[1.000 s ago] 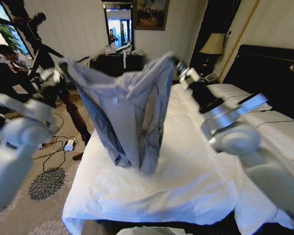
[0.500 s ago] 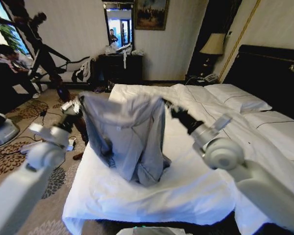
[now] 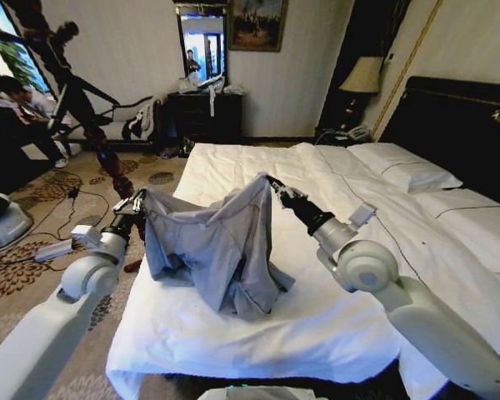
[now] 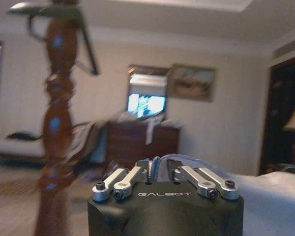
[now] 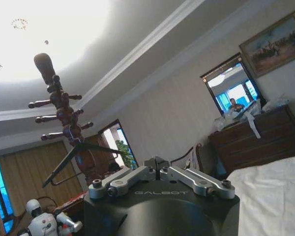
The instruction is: Pick up the clothes from the bed and hang them on the clothes hanger.
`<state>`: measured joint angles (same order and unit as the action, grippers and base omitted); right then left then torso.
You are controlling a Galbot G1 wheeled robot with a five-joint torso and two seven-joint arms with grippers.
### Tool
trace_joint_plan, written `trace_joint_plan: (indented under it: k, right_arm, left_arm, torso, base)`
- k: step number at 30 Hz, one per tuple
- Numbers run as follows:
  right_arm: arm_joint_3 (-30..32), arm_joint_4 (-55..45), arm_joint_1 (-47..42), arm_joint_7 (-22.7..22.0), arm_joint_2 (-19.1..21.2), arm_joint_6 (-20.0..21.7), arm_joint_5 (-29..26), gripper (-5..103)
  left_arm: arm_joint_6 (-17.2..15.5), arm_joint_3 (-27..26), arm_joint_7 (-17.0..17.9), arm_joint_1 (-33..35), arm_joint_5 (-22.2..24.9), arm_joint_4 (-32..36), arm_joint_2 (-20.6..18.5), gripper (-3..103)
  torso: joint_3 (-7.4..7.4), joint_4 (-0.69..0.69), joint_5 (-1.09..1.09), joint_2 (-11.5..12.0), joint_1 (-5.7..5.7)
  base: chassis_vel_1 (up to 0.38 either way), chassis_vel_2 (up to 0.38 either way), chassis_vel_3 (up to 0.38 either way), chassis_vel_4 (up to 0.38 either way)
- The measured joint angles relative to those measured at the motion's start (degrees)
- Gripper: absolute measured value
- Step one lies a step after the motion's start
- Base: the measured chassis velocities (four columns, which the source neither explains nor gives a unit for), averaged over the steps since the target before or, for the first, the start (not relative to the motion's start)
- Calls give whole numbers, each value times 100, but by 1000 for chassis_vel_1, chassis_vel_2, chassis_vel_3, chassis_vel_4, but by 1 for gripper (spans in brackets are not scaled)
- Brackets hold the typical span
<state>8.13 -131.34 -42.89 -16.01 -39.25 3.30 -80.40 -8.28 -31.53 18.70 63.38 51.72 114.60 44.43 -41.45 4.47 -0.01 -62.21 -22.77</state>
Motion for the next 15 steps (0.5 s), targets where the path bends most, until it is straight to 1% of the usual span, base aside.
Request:
trace_joint_plan:
  k: [1,2,3,4,5,6,7,8,9,10,11,12,13,14,15]
  right_arm:
    - [31,-15,3,-6,29,-4,-13,0]
    - [63,-30,4,-16,58,-7,-20,0]
    - [63,-30,4,-16,58,-7,-20,0]
    - [88,-38,5,-28,81,-9,-20,0]
    - [124,-44,11,-73,113,-10,-12,0]
    - [145,-44,26,-128,129,-10,8,0]
    - [166,-43,51,-206,142,-9,32,0]
    - [166,-43,51,-206,142,-9,32,0]
    - [176,-38,62,-243,147,-8,40,0]
    - [216,-12,91,-371,162,-7,46,0]
    - [227,-3,92,-396,167,-8,46,0]
    - [251,11,90,-432,178,-9,47,0]
    - [251,11,90,-432,178,-9,47,0]
    - [268,16,82,-450,186,-10,52,0]
    - [293,14,54,-477,201,-14,60,0]
  left_arm:
    - [-84,-7,92,-20,80,-11,1,24]
    - [-163,-35,178,-34,169,-27,1,30]
    - [-163,-35,178,-34,169,-27,1,30]
    - [-205,-68,211,-37,242,-42,-5,36]
    - [-260,-137,219,-30,418,-67,-36,42]
    - [-286,-199,165,-5,588,-79,-65,42]
    - [-307,-267,45,46,765,-83,-94,47]
    - [-307,-267,45,46,765,-83,-94,47]
    - [-319,-302,-29,80,851,-83,-107,52]
    - [-370,-447,-391,263,1150,-52,-157,57]
    - [-394,-503,-545,342,1230,-24,-169,63]
    - [-443,-599,-828,486,1354,33,-181,63]
    - [-443,-599,-828,486,1354,33,-181,63]
    - [-506,-682,-1077,604,1465,93,-187,69]
    - [-633,-833,-1506,804,1681,208,-187,74]
  torso:
    - [0,0,0,0,0]
    - [0,0,0,0,0]
    - [0,0,0,0,0]
    - [0,0,0,0,0]
    - [0,0,1,0,0]
    - [0,0,1,0,0]
    - [0,-1,1,0,0]
    - [0,-1,1,0,0]
    - [0,-1,1,0,0]
    - [0,-1,1,0,0]
    - [0,-1,1,0,0]
    - [0,-1,1,0,0]
    - [0,-1,1,0,0]
    - [0,-2,1,1,0]
    - [0,-3,1,1,1]
  base:
    - [0,0,0,0]
    - [0,0,0,0]
    - [0,0,0,0]
    - [0,0,0,0]
    - [0,0,0,0]
    - [0,0,0,0]
    - [0,0,0,0]
    - [0,0,0,0]
    - [0,0,0,0]
    - [0,0,0,0]
    - [0,0,0,0]
    - [0,0,0,0]
    - [0,0,0,0]
    - [0,0,0,0]
    - [0,0,0,0]
